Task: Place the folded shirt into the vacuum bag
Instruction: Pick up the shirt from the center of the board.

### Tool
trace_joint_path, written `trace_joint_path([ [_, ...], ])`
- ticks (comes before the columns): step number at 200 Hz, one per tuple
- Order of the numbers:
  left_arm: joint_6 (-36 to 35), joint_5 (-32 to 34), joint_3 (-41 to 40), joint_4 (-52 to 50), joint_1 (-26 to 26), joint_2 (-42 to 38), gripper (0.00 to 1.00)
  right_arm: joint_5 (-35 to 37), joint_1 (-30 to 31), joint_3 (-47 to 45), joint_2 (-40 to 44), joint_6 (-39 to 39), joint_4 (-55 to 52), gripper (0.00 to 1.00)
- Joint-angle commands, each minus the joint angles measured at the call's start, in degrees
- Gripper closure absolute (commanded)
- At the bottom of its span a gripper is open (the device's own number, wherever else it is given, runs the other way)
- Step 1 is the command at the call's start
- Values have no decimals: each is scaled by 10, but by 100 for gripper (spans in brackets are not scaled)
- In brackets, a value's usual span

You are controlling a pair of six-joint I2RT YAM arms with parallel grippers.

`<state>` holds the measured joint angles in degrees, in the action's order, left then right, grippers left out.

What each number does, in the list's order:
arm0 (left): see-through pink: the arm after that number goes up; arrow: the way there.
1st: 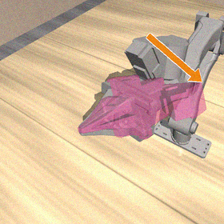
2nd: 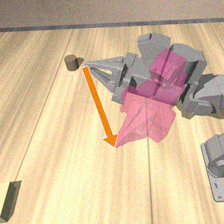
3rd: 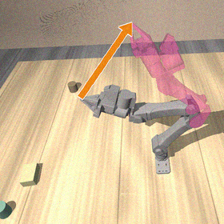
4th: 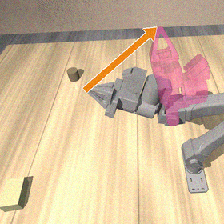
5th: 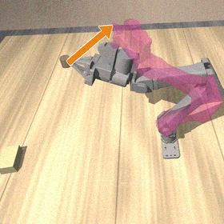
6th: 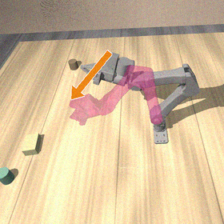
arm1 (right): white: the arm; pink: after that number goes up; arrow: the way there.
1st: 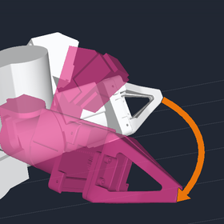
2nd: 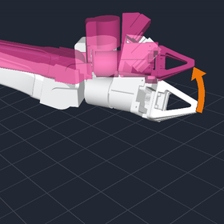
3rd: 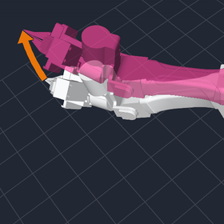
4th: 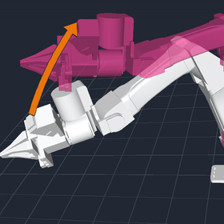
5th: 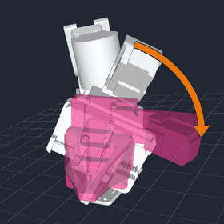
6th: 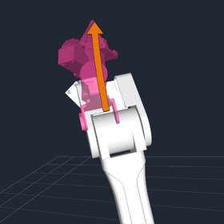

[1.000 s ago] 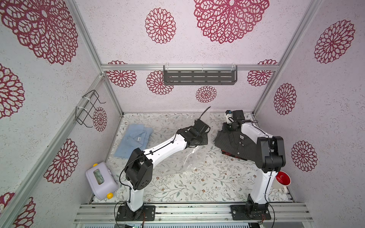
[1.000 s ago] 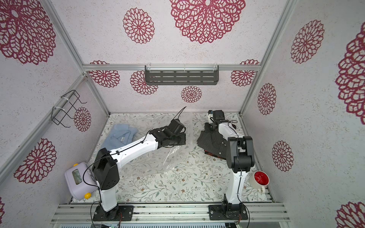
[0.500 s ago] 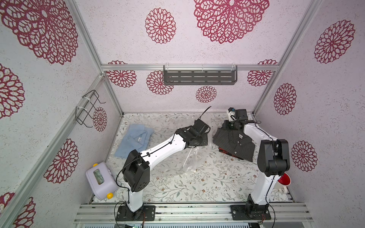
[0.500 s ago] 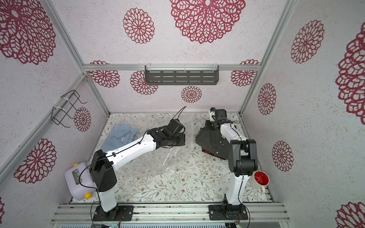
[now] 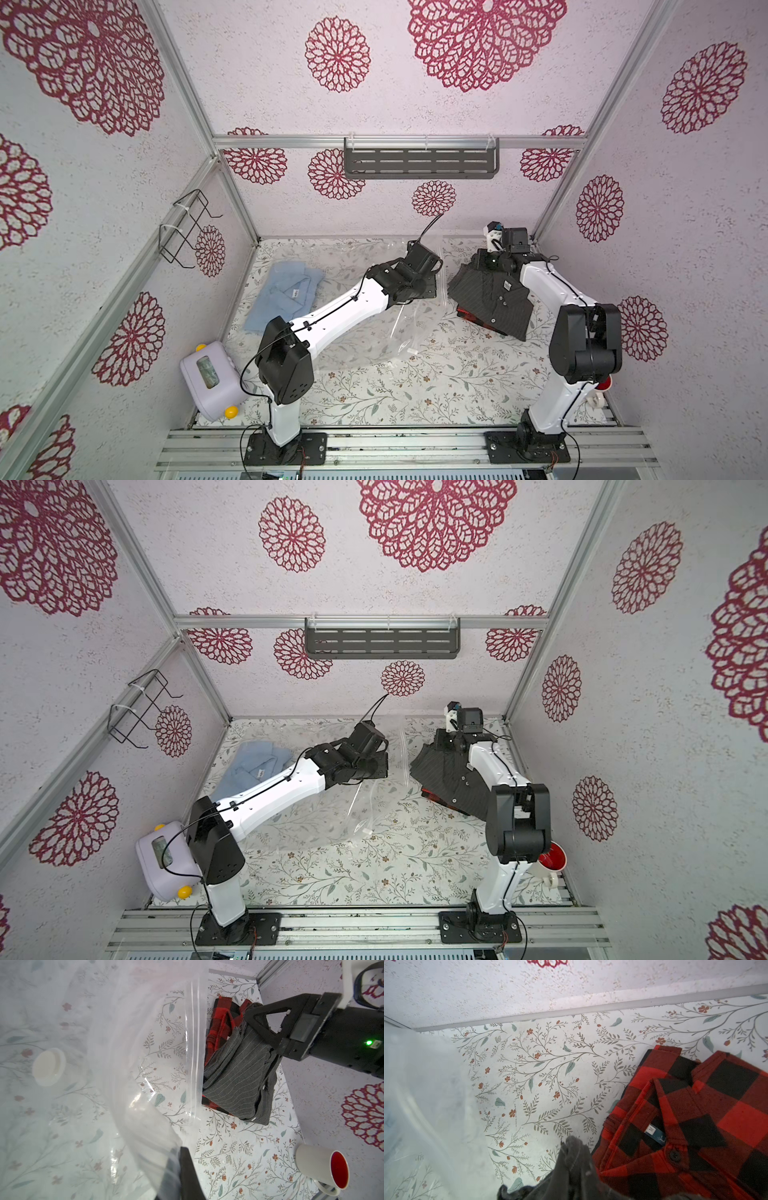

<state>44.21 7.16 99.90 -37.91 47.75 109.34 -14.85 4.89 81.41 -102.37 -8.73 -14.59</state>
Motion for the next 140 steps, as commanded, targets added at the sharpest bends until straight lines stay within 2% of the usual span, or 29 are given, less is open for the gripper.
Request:
trace_joint_path([
  [1, 23, -45, -16, 63, 5, 56, 100, -19, -2, 7, 41, -12, 19, 100],
  [56, 53, -49, -25, 115, 9, 105, 100, -12, -13, -7, 59, -19, 12, 100],
  [87, 65, -49, -34, 133, 9, 107, 100, -45, -15, -20, 72, -34, 27, 100],
  [140, 86, -45, -72, 161, 9, 41, 100, -113, 0, -50, 63, -103, 83, 100],
])
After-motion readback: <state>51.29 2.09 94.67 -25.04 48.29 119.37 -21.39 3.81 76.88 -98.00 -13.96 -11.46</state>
